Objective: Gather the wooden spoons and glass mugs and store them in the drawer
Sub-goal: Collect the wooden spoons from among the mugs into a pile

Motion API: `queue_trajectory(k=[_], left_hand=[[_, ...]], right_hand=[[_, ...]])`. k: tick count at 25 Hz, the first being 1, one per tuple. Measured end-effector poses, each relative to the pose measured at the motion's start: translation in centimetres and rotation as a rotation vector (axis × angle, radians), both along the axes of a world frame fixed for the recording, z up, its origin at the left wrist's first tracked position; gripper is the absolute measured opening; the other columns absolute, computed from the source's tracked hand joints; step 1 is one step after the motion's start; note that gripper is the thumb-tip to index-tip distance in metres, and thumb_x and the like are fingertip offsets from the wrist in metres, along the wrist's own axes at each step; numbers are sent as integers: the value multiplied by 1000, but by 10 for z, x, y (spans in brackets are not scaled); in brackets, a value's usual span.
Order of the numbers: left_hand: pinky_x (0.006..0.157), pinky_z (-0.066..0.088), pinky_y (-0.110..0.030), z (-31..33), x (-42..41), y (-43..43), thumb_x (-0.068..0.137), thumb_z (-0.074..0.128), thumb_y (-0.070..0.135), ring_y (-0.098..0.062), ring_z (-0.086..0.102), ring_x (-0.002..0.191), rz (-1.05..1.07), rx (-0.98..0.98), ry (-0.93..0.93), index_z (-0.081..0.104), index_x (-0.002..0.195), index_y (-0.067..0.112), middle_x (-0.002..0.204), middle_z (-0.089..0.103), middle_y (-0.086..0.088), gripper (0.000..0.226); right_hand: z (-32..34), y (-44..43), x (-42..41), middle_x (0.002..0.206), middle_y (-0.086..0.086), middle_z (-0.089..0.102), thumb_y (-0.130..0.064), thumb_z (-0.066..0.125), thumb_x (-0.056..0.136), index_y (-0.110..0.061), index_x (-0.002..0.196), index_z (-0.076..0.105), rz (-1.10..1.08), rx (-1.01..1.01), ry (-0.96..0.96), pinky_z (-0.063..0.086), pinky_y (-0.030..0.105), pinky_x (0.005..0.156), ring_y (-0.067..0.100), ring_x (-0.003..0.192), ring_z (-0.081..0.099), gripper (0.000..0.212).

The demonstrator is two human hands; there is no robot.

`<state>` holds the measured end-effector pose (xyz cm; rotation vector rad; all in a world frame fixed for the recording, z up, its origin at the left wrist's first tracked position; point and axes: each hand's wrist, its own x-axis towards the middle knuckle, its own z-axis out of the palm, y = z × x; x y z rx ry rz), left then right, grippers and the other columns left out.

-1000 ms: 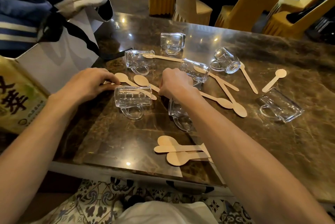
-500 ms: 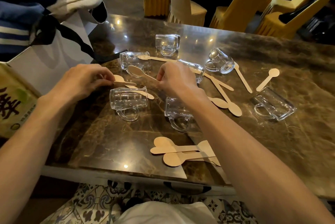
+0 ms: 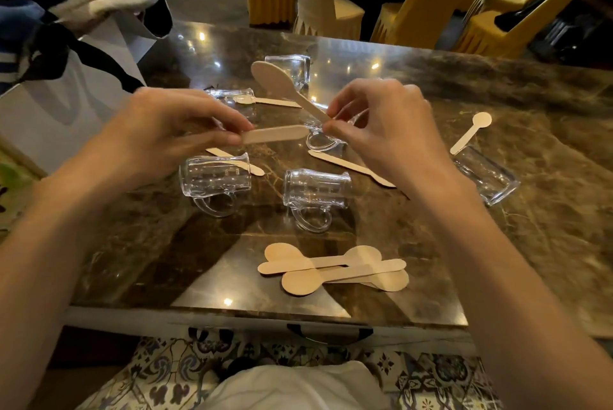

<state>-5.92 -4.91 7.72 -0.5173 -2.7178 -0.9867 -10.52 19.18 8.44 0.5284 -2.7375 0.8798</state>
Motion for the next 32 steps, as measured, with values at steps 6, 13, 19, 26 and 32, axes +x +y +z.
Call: queue_trajectory(k=[6,13,19,26,32], left_hand=[[60,47,-9,-20,16,53,69,67,43,4,64,71,-187,111,-331,71,94,40,83,69,22,25],[74,48,-9,-71,26,96,76,72,32,5,65,81,-246,130,-523,73,97,35,82,71,20,20],[76,53,-16,-91,27,111,75,75,27,3,66,83,-262,176,-503,73,95,33,86,71,18,20],[74,47,-5,-87,25,109,74,75,27,11,61,88,-233,108,-441,69,99,37,91,68,28,28],[78,53,-21,-67,16,92,85,64,17,1,62,91,-138,106,-384,68,99,39,97,68,21,27]], right_hand=[[-1,40,43,66,-29,53,-33,75,75,-37,80,64,11,24,-9,40,3,55,-9,68,57,13],[-27,71,73,73,-19,64,-38,69,73,-33,81,66,49,64,-167,54,28,67,-3,70,59,9],[-49,91,89,78,-19,63,-34,68,76,-33,85,64,99,162,-241,54,30,70,-1,75,58,9],[-69,92,92,88,-14,66,-30,69,82,-33,88,64,107,253,-191,46,23,72,7,81,59,8],[-79,87,95,82,-9,68,-23,73,79,-25,85,67,116,309,-55,44,25,65,14,73,61,10]])
